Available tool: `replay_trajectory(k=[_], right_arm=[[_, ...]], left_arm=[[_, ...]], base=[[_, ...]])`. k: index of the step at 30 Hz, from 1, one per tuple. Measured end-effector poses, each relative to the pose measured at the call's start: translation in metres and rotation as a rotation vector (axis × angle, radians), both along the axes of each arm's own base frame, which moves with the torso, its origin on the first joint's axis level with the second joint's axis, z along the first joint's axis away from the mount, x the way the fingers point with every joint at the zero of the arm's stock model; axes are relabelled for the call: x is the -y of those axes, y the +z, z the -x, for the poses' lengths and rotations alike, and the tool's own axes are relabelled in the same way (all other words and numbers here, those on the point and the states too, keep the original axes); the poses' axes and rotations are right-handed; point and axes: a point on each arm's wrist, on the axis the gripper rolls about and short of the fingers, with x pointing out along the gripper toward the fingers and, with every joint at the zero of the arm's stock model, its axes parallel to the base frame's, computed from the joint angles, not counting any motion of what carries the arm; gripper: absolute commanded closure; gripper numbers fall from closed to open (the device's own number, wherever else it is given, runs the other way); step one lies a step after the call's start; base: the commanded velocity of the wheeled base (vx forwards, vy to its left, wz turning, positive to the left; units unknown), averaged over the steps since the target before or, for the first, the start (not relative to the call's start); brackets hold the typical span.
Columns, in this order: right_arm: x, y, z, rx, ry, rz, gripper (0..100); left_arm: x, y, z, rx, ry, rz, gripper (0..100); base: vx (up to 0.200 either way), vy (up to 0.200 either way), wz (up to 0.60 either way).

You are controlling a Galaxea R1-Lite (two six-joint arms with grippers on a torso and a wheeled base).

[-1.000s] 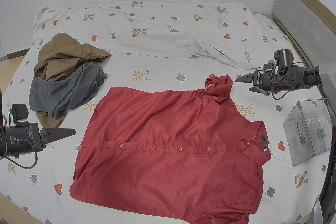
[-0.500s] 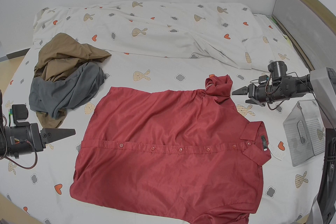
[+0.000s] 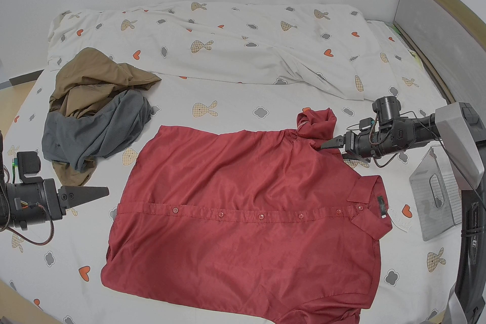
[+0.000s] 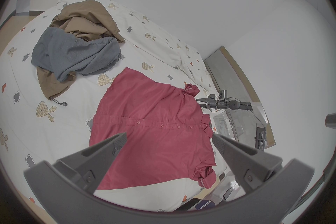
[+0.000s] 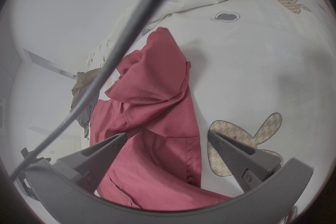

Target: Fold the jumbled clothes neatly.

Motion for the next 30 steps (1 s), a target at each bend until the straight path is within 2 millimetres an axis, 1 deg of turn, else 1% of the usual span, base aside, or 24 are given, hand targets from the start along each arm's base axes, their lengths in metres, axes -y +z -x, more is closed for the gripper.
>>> replay_trajectory(k=[3, 4, 12, 19, 23, 26, 30], right_arm=[[-0.001, -0.002, -0.001, -0.003, 0.002, 0.000, 0], [-0.001, -0.004, -0.001, -0.005, 0.003, 0.000, 100], [0.000, -0.010, -0.003, -0.020, -0.002, 0.000, 100], [0.010, -0.008, -0.003, -0.020, -0.021, -0.008, 100], [0.015, 0.003, 0.000, -0.005, -0.030, -0.010, 100], [0.020, 0.017, 0.004, 0.017, -0.041, -0.012, 100], [0.031, 0.031, 0.009, 0.044, -0.063, -0.010, 100]], left_arm=[[0.000, 0.000, 0.001, 0.002, 0.000, 0.000, 0], [0.000, 0.000, 0.001, 0.003, 0.000, 0.000, 0], [0.000, 0.000, 0.001, 0.003, 0.000, 0.000, 0], [0.000, 0.000, 0.001, 0.002, 0.000, 0.000, 0], [0.000, 0.000, 0.001, 0.001, 0.000, 0.000, 0], [0.000, 0.000, 0.001, 0.002, -0.001, 0.000, 0], [0.000, 0.000, 0.001, 0.001, 0.000, 0.000, 0]], base=[[0.000, 0.000, 0.00], [0.000, 0.000, 0.00], [0.000, 0.000, 0.00], [0.000, 0.000, 0.00], [0.000, 0.000, 0.00], [0.000, 0.000, 0.00], [0.000, 0.000, 0.00]])
